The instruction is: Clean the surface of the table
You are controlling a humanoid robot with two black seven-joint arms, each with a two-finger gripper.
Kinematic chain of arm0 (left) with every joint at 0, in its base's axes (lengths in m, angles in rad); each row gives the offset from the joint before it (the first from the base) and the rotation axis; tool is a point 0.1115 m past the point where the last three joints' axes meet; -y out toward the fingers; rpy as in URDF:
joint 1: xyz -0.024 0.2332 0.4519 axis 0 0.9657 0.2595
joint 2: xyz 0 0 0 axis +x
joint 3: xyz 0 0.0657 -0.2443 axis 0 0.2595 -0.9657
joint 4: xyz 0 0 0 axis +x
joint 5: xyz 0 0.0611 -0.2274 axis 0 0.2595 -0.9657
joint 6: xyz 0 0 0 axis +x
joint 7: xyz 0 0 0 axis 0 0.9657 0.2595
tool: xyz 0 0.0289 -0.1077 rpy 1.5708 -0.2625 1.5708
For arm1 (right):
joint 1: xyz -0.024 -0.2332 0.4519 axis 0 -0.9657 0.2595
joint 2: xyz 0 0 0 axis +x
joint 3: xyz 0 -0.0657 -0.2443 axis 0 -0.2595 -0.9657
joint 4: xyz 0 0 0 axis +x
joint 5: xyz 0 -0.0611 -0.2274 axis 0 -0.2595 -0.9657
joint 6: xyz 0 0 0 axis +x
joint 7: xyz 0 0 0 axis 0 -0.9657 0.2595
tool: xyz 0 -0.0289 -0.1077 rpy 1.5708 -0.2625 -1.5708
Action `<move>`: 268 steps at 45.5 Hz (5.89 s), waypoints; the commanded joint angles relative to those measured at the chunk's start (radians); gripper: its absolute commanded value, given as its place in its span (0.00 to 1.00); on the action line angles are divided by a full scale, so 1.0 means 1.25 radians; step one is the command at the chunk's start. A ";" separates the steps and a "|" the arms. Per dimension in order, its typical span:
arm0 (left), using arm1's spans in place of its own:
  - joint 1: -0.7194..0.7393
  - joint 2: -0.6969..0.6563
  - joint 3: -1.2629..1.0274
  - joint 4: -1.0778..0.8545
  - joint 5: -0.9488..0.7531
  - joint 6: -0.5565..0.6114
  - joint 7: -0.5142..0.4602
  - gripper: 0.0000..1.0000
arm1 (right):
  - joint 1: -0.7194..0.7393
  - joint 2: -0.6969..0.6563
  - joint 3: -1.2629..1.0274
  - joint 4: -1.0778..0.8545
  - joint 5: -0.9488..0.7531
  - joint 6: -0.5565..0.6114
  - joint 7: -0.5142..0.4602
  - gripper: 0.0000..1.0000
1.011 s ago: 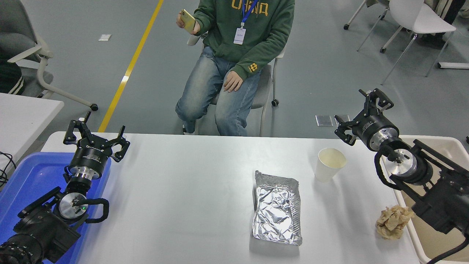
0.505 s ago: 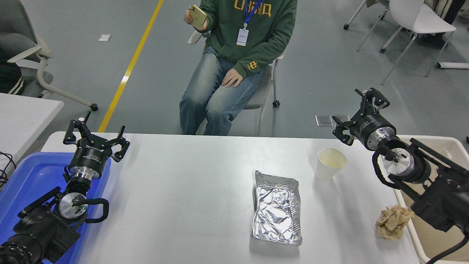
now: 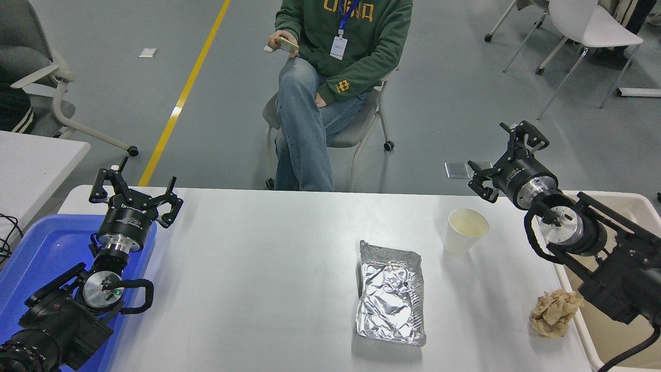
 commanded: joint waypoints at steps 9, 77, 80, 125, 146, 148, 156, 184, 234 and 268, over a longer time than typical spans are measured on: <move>0.000 0.000 0.000 0.001 0.000 0.000 -0.001 1.00 | 0.007 -0.012 0.024 -0.004 -0.004 0.000 0.001 1.00; 0.000 0.000 0.000 -0.001 0.000 0.000 0.001 1.00 | 0.482 -0.129 -0.998 0.029 -0.143 0.033 0.008 1.00; 0.000 0.000 0.000 -0.001 0.000 0.000 0.001 1.00 | 0.492 -0.114 -1.042 0.029 -0.145 0.038 0.007 1.00; 0.000 0.000 0.000 -0.001 0.000 0.000 0.001 1.00 | 0.442 0.060 -1.246 -0.101 -0.280 0.062 -0.026 1.00; 0.001 0.000 0.000 -0.001 0.000 0.000 0.001 1.00 | 0.402 0.088 -1.248 -0.164 -0.292 0.095 -0.033 1.00; 0.001 0.000 0.000 -0.001 0.000 0.000 0.001 1.00 | 0.396 0.099 -1.248 -0.180 -0.305 0.097 -0.033 1.00; 0.000 0.000 0.000 -0.001 0.000 0.000 0.001 1.00 | 0.381 0.125 -1.248 -0.207 -0.326 0.109 -0.033 0.79; 0.001 0.000 0.000 -0.001 0.000 0.000 0.001 1.00 | 0.399 0.109 -1.246 -0.233 -0.313 0.203 -0.027 0.00; 0.001 0.000 0.000 -0.001 0.000 0.000 0.001 1.00 | 0.692 -0.286 -1.149 -0.049 -0.312 0.381 -0.016 0.00; 0.001 -0.001 0.000 -0.001 0.000 0.000 0.001 1.00 | 0.805 -0.434 -1.149 -0.044 -0.362 0.510 -0.016 0.00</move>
